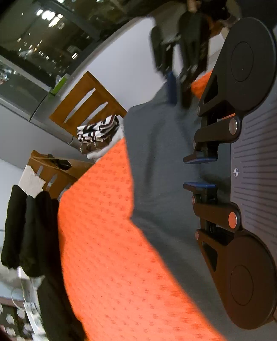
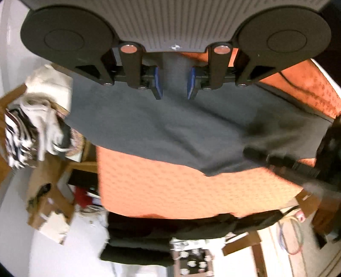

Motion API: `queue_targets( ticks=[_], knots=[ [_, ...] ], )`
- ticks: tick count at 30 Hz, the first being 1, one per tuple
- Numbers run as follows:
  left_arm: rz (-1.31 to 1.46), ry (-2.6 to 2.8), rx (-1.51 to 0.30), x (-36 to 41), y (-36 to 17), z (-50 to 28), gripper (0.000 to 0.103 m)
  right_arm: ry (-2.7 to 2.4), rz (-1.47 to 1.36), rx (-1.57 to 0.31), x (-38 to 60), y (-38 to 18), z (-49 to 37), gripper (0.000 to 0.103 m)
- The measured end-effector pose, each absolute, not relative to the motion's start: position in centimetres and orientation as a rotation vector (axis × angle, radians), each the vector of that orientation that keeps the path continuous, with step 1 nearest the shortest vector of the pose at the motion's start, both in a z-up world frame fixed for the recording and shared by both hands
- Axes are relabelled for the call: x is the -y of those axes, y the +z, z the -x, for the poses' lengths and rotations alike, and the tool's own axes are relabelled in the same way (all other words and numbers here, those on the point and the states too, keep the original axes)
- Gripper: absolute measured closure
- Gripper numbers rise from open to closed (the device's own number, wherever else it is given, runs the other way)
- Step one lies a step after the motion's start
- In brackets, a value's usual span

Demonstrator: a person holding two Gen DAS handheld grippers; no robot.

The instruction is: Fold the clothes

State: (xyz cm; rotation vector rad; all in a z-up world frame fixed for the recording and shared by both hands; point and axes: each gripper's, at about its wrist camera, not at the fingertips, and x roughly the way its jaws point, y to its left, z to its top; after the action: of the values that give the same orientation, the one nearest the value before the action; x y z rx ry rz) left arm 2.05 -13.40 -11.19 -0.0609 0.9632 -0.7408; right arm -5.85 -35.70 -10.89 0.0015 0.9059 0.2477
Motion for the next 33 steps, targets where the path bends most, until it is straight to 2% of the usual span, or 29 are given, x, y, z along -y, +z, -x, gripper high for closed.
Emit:
queue_targets(
  ticks=[8,10,12,17,24,29,33],
  knots=[
    [0.150,-0.555,-0.983,12.4,-14.3,2.7,0.084,0.319,0.054,-0.947,29.5,-13.6,3.3,0.074],
    [0.219,-0.508,-0.984,11.9,-14.5,3.6,0.085,0.315,0.096,-0.923,29.0,-13.9,4.5,0.074],
    [0.267,-0.474,-0.986,11.5,-14.7,4.5,0.090,0.320,0.129,-0.895,28.8,-14.0,5.9,0.074],
    [0.290,-0.438,-0.982,11.4,-14.1,7.0,0.090,0.398,0.198,-0.940,29.4,-13.2,7.8,0.074],
    [0.231,-0.396,-0.845,11.5,-12.1,5.0,0.088,0.429,0.162,-0.853,28.9,-11.4,4.9,0.076],
    [0.201,-0.372,-0.859,11.4,-13.9,3.9,0.087,0.415,0.171,-0.878,27.9,-13.5,3.1,0.074],
    [0.209,-0.380,-0.877,10.2,-14.6,5.5,0.087,0.443,0.203,-0.843,29.0,-14.2,5.4,0.067]
  ],
)
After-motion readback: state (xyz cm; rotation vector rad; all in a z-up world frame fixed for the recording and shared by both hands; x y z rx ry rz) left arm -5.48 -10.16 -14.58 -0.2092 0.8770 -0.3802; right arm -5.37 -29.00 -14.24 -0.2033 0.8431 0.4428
